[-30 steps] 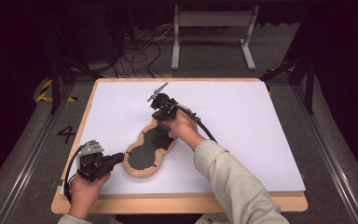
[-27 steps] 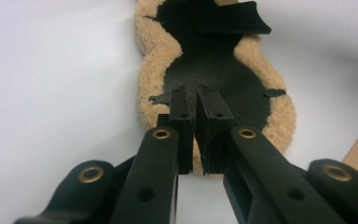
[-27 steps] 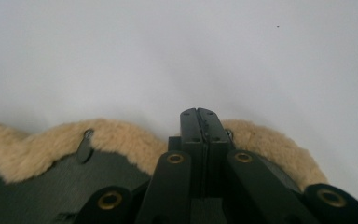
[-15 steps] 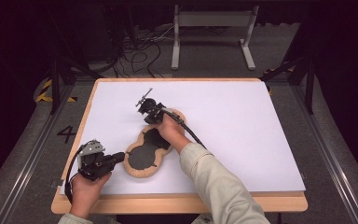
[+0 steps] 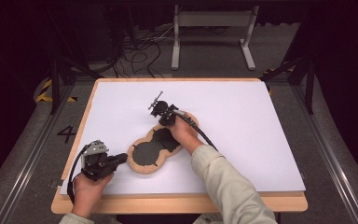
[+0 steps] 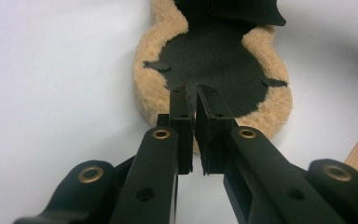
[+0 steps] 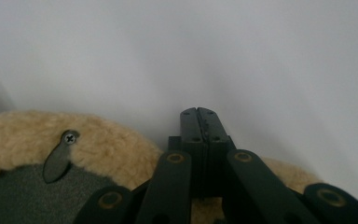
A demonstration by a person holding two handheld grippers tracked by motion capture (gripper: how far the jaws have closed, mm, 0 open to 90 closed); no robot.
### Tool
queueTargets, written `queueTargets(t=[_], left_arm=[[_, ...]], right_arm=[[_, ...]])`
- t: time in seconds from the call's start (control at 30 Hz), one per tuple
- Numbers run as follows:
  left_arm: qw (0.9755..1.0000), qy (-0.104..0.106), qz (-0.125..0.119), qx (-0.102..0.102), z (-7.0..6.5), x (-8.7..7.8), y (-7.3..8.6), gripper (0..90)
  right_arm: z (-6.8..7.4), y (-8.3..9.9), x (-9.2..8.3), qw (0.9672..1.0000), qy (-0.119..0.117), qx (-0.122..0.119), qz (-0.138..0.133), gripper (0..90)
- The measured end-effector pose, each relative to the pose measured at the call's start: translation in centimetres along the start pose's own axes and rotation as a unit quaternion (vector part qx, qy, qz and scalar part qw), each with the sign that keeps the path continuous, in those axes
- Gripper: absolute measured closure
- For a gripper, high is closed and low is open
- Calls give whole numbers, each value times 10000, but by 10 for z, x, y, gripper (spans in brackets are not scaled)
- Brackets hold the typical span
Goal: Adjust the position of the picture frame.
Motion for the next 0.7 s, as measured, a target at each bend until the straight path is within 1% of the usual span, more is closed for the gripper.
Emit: queueTargets(t=[0.03,0.17,0.2,0.23,0.27,0.33,0.4,0.43,0.47,0.5,0.53,0.63,0.7], left_arm=[[10000,31,20,17,-1,1,0,851],[9999,43,54,86,-2,5,-2,850],[9999,83,88,46,-3,5,-1,850],[9999,58,88,83,-3,6,-2,850],[9999,60,85,78,-3,7,-2,851],[9999,71,96,89,-3,9,-3,851],[9998,82,127,89,-4,10,-3,850],[9998,83,128,114,-4,10,-3,851],[9998,109,138,88,-5,11,-3,850],[9998,103,149,120,-4,11,-3,851],[9998,97,145,117,-5,12,-3,850],[9997,108,177,127,-5,14,-4,850],[9997,109,179,123,-5,14,-3,850]], right_arm=[[-3,5,-2,10000,-4,30,7,900],[-10,19,-7,9998,-41,177,10,900],[-11,23,-9,9997,-71,230,-7,900],[-13,27,-11,9996,-77,258,-16,900],[-13,29,-12,9995,-79,288,-44,900],[-16,37,-15,9993,-87,357,-3,900],[-17,43,-18,9993,-81,372,-8,900],[-18,47,-20,9991,-90,411,-3,900],[-19,50,-21,9989,-107,458,-9,900],[-19,53,-23,9987,-113,499,22,900],[-20,55,-25,9985,-125,522,53,900],[-20,64,-31,9987,-77,478,132,900],[-21,71,-35,9987,-137,479,129,900]])
Point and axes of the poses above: each handheld gripper's, and its own axes: x roughly forward along the jaws, y roughly out of its underside, z roughly to its left, the point moved 5 cm from there along x, roughly forward along the jaws, and after that the axes turned 7 degrees about y, right-handed, at the moved point
